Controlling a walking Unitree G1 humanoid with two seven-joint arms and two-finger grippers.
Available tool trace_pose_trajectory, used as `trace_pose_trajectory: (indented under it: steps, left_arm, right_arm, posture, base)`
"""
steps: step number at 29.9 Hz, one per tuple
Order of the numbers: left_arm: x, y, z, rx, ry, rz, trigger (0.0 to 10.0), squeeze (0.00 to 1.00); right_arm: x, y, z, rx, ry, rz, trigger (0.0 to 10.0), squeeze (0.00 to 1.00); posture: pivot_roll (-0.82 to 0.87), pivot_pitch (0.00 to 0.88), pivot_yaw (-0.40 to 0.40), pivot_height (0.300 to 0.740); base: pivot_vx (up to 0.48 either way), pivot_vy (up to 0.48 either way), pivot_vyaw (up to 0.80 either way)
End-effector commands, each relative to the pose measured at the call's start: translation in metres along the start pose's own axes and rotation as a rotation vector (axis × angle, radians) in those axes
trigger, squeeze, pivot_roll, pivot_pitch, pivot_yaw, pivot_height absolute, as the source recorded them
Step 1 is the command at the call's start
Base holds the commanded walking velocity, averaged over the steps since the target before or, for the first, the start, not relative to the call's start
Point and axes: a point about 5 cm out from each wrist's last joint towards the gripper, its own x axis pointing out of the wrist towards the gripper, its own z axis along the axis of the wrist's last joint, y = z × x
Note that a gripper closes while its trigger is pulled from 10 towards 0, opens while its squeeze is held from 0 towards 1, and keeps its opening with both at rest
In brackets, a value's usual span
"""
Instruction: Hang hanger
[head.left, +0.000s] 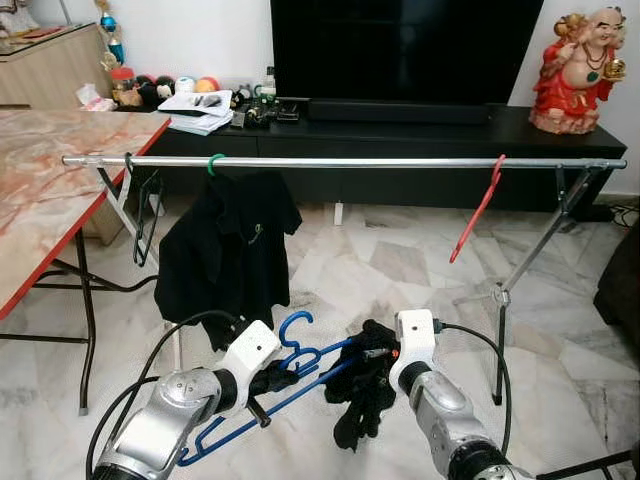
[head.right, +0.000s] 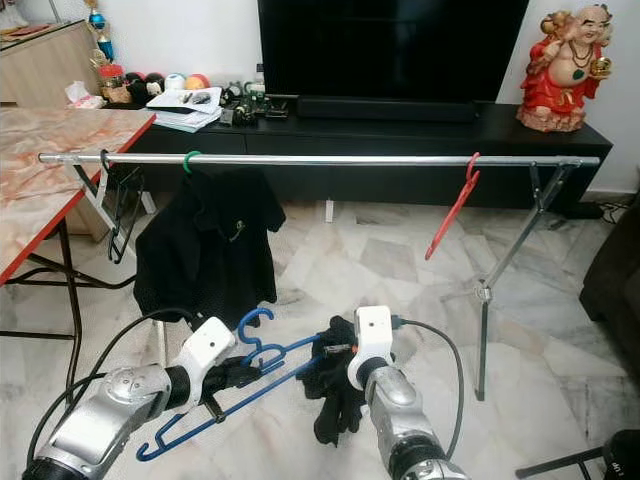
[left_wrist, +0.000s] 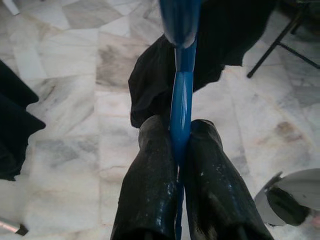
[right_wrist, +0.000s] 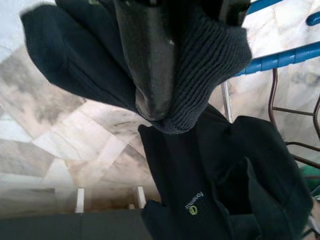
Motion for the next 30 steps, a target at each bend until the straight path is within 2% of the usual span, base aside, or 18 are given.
trace_pose_trajectory:
  steps: [1, 9, 13, 19, 20, 24, 30]
  left_arm:
    - [-0.002, -0.004, 0.006, -0.003, -0.033, -0.036, 10.0, 0.0]
    - [-0.013, -0.01, 0.005, -0.008, -0.027, -0.149, 10.0, 0.0]
    - [-0.015, -0.013, 0.005, -0.006, -0.029, -0.173, 10.0, 0.0]
    - [-0.01, -0.005, 0.007, -0.002, -0.039, -0.092, 10.0, 0.0]
    - [-0.006, 0.001, 0.005, 0.018, -0.011, -0.017, 10.0, 0.0]
    - [-0.003, 0.01, 0.0, 0.037, 0.048, 0.092, 10.0, 0.0]
    - [-0.002, 0.015, -0.005, 0.026, 0.091, 0.153, 10.0, 0.0]
  right_arm:
    - [0.003, 0.001, 0.013, -0.044, -0.042, 0.027, 10.0, 0.0]
    - [0.001, -0.009, 0.022, -0.134, -0.054, 0.007, 10.0, 0.0]
    - [0.001, -0.013, 0.023, -0.135, -0.057, -0.029, 10.0, 0.0]
    - [0.0, -0.013, 0.021, -0.108, -0.054, -0.04, 10.0, 0.0]
    - [0.0, -0.012, 0.02, -0.109, -0.05, -0.043, 10.0, 0.0]
    - [0.0, -0.012, 0.019, -0.061, -0.059, -0.063, 10.0, 0.0]
    - [-0.001, -0.014, 0.018, -0.066, -0.056, -0.087, 10.0, 0.0]
  posture:
    - [0.19, 0.0, -0.026, 0.74]
    - [0.19, 0.0, -0.028, 0.74]
    - [0.19, 0.0, -0.028, 0.74]
    - [0.19, 0.0, -0.027, 0.74]
    - [0.19, 0.0, -0.027, 0.74]
    - [0.19, 0.0, -0.026, 0.74]
    - [0.19, 0.0, -0.025, 0.74]
  base:
    - [0.0, 0.0, 0.0]
    - [0.0, 0.0, 0.0]
    - [0.0, 0.0, 0.0]
    - [0.0, 0.0, 0.0]
    - [0.0, 0.0, 0.0]
    - [0.0, 0.0, 0.0]
    - [0.0, 0.0, 0.0]
